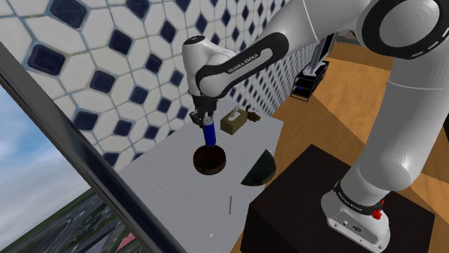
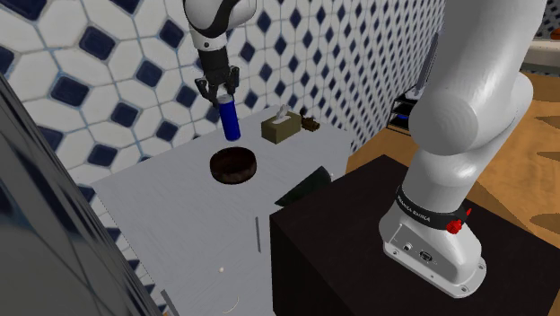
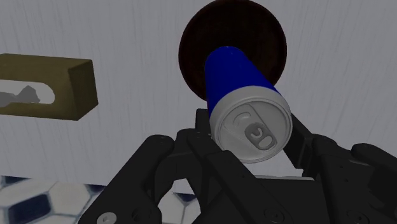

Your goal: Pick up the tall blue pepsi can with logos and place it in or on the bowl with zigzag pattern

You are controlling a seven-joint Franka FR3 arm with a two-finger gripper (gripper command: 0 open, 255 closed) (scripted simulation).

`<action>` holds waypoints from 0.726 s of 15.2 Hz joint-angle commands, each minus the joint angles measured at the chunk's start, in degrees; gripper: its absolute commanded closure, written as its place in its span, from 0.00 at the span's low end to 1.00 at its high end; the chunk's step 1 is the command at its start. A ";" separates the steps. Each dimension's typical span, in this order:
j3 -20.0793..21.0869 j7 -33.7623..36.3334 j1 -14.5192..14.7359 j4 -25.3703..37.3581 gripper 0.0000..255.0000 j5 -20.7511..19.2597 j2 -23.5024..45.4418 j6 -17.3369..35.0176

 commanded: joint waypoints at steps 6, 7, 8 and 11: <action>-0.67 1.78 0.54 -1.85 1.00 -2.08 2.89 4.39; -0.79 2.04 0.62 -2.06 1.00 -2.40 3.35 5.00; -0.93 2.31 0.71 -2.26 1.00 -2.73 3.82 5.61; -1.36 3.12 1.01 -2.77 1.00 -3.76 5.28 7.40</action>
